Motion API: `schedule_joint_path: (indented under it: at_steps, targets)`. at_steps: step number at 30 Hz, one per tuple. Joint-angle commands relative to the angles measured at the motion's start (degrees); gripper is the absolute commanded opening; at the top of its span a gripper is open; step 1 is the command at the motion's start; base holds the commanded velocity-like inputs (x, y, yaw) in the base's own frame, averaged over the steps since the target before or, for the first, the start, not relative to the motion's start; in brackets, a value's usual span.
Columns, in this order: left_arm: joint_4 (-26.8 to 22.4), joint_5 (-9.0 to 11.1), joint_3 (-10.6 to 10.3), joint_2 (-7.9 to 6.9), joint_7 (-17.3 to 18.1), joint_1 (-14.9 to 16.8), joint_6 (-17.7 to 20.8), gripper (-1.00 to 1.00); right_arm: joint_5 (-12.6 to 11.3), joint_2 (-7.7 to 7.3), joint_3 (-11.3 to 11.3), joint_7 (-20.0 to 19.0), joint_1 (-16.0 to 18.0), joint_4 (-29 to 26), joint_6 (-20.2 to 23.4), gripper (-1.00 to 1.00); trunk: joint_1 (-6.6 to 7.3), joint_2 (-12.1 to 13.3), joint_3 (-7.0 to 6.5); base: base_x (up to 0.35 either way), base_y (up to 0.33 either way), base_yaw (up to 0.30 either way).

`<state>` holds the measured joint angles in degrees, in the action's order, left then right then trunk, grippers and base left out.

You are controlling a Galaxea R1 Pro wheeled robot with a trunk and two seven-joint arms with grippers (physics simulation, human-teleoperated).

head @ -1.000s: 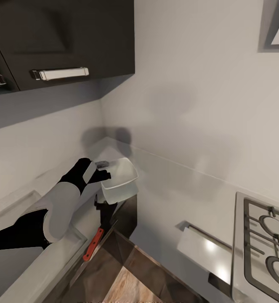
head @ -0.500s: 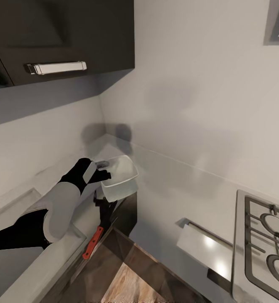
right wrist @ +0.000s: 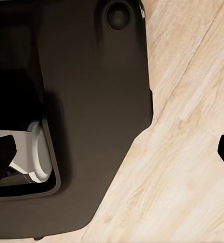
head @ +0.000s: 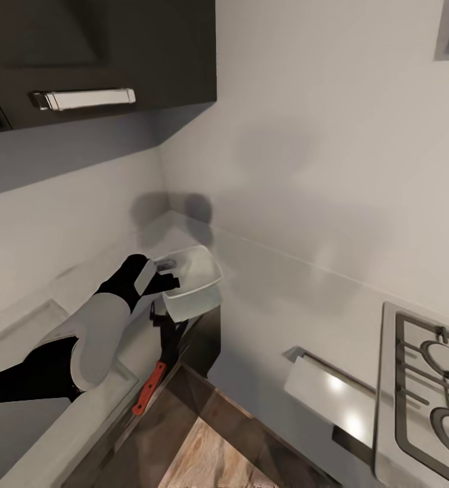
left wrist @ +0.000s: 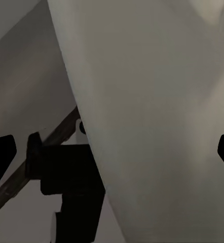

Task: In the kitchen, take the Vidalia onion out of the sink, dice it on the chopping board with the paring knife, put the diced onion into the bowl on the countertop, then place both the paring knife and the chopping board into the sink.

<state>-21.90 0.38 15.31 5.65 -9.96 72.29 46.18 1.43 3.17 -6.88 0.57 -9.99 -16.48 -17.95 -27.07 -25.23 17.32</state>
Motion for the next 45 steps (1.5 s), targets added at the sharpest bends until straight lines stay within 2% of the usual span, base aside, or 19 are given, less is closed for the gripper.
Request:
schedule_joint_path:
  at_steps: [1, 2, 3, 19, 39, 45]
  targets:
    - [-0.1, 0.1, 0.3, 0.03, -0.2, 0.0, 0.2, 1.00, 0.2, 0.05, -0.2, 0.0, 0.0, -0.1, -0.1, 1.00, -0.03, -0.1, 0.18, 0.000, 0.000, 0.000]
    - [-0.2, 0.0, 0.3, 0.00, -0.2, 0.0, 0.2, 1.00, 0.2, 0.06, -0.2, 0.0, 0.0, -0.1, -0.1, 1.00, -0.03, -0.1, 0.26, 0.000, 0.000, 0.000]
    - [-0.3, 0.0, 0.3, -0.04, -0.2, 0.0, 0.2, -1.00, 0.2, 0.07, -0.2, 0.0, 0.0, -0.1, -0.1, 1.00, -0.03, -0.1, 0.30, 0.000, 0.000, 0.000]
    - [-1.0, 0.0, 0.3, 0.06, -0.3, 0.0, 0.2, -1.00, 0.2, 0.04, -0.2, 0.0, 0.0, -0.1, -0.1, 1.00, -0.03, -0.1, 0.35, 0.000, 0.000, 0.000]
    - [-1.3, 0.0, 0.5, 0.06, -0.4, 0.0, 0.3, -1.00, 0.2, 0.08, -0.2, 0.0, 0.0, -0.1, -0.2, 1.00, -0.03, -0.1, -1.39, 0.000, 0.000, 0.000]
    - [-5.2, 0.1, 0.4, 0.06, -0.5, 0.0, 0.7, -1.00, 0.2, 0.01, -0.2, 0.0, 0.0, -0.1, -0.2, 1.00, -0.03, -0.1, -1.94, 0.000, 0.000, 0.000]
